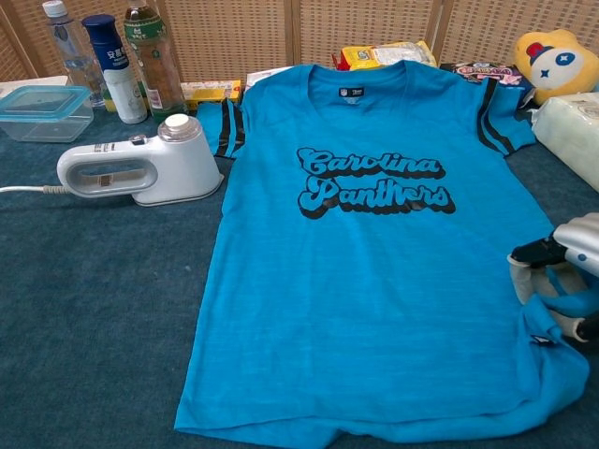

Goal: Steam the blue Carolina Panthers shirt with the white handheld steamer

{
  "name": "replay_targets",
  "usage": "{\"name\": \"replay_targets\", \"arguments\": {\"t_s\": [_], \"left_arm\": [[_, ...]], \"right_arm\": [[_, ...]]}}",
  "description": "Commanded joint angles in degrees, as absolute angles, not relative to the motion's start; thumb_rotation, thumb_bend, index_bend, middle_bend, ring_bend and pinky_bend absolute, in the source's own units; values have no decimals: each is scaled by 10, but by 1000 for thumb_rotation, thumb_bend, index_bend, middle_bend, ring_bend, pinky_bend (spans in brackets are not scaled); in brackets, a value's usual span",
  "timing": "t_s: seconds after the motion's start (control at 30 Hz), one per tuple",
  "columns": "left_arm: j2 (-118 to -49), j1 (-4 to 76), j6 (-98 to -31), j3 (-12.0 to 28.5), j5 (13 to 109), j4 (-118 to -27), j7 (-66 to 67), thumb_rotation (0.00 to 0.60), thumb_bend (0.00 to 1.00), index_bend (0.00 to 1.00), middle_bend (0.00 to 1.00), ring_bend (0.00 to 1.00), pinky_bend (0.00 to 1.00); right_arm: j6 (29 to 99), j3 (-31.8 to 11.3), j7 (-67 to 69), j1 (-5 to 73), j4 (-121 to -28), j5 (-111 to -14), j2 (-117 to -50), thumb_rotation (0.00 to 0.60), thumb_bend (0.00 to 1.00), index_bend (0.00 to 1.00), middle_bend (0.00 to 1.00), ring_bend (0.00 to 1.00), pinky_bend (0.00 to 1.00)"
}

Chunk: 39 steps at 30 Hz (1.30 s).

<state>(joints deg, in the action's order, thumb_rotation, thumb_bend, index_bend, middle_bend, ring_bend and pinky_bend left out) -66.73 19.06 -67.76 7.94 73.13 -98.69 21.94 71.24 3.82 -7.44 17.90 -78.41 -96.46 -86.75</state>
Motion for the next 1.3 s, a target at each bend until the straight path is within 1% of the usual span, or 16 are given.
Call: {"name": "replay_targets", "arguments": {"t_s": [0.03,0.4,0.47,0.6,0.73,0.87,1.13,1.3], "left_arm": [[-695,211,-669,93,704,-973,247,440,316,65,109,113,239],[-774,285,-615,129,592,-912,315,443,316,66,112,115,243],[-799,309,-595,137,567,-888,328,440,316,66,113,115,243],[-831,338,-579,144,528,-854,344,436,316,66,113,115,243],[-855,358,-573,144,513,-830,354,444,316,65,113,115,243],[-877,374,-572,148,495,-812,355,438,316,66,114,116,243],[-904,401,-575,154,458,-779,373,440,320,65,121,127,246],[-926,419,-573,162,439,-746,371,439,342,66,147,156,283]], "right_arm": [[713,39,-72,179,-784,-965,-867,600,503,686,665,726,854],[713,39,-63,185,-778,-965,-869,600,505,694,672,735,863],[712,38,-60,186,-777,-963,-868,600,505,696,674,736,864],[714,39,-56,187,-777,-963,-866,600,505,697,675,736,865],[717,39,-51,187,-777,-964,-863,600,505,699,677,737,867],[721,39,-46,187,-778,-966,-859,600,505,700,677,738,867],[726,40,-36,187,-781,-965,-851,600,505,700,678,741,868],[725,40,-33,189,-780,-963,-848,600,505,702,679,747,872]]}}
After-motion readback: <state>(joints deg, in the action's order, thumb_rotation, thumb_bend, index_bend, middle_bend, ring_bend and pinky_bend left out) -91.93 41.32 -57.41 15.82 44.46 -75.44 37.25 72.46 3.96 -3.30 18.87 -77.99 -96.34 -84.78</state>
